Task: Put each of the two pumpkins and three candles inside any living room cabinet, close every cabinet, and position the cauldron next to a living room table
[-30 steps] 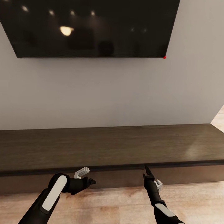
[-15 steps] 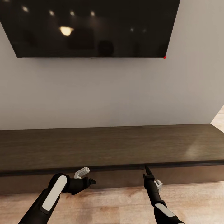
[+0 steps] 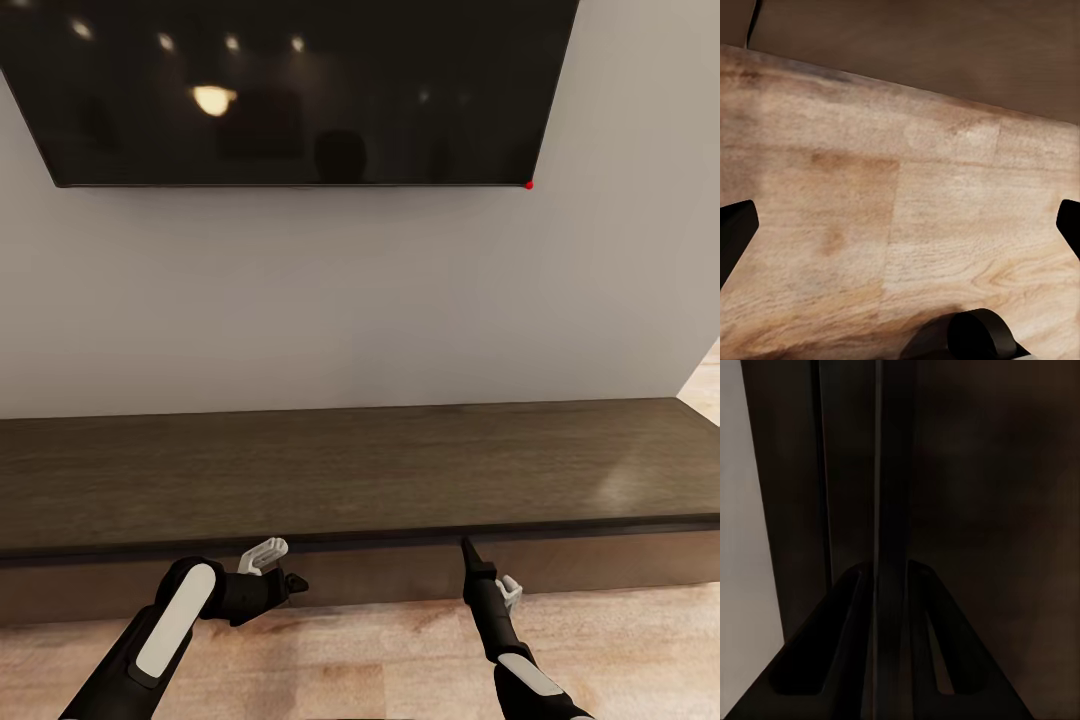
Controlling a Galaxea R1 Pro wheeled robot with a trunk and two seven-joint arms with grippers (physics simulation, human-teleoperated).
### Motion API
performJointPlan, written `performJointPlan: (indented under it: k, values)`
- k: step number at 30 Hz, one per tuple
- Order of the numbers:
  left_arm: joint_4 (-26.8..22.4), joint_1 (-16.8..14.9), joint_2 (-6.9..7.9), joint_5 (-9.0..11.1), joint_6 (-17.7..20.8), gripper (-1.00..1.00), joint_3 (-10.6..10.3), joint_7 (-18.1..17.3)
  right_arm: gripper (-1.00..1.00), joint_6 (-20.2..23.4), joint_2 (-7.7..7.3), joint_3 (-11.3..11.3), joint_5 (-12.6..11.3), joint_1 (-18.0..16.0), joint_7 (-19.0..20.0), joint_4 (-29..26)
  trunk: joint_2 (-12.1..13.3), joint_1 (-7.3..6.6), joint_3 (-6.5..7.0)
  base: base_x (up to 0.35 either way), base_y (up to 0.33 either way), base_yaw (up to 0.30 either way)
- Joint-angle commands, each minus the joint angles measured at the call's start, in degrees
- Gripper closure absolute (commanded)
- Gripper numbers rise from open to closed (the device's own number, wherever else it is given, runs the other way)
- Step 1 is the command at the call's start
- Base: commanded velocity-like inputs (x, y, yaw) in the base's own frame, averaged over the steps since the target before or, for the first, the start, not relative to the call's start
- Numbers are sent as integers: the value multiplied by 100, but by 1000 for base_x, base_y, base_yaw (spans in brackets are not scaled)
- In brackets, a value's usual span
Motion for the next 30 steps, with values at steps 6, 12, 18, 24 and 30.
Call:
performJointPlan:
  k: [6,12,18,24,30]
  values:
    - [-6,-3,5,53,5,-100,-12,59,100,-21,-5,60,-58,1,-111,15,-1,0,-6,0,0,0]
    - [-6,-3,5,59,5,-100,-12,59,100,-21,-5,58,-58,1,-107,15,-1,0,-6,-26,0,0]
    - [-6,-3,5,53,5,-100,-11,59,100,-21,-5,57,-58,1,-107,15,-1,0,-6,-47,0,0]
    - [-6,-3,5,53,5,-100,-12,60,100,-21,-5,61,-58,1,-106,15,-1,0,-6,-135,0,0]
    - [-6,-3,5,53,5,-100,-12,59,100,-20,-5,62,-58,1,-107,15,-1,0,-6,-99,0,0]
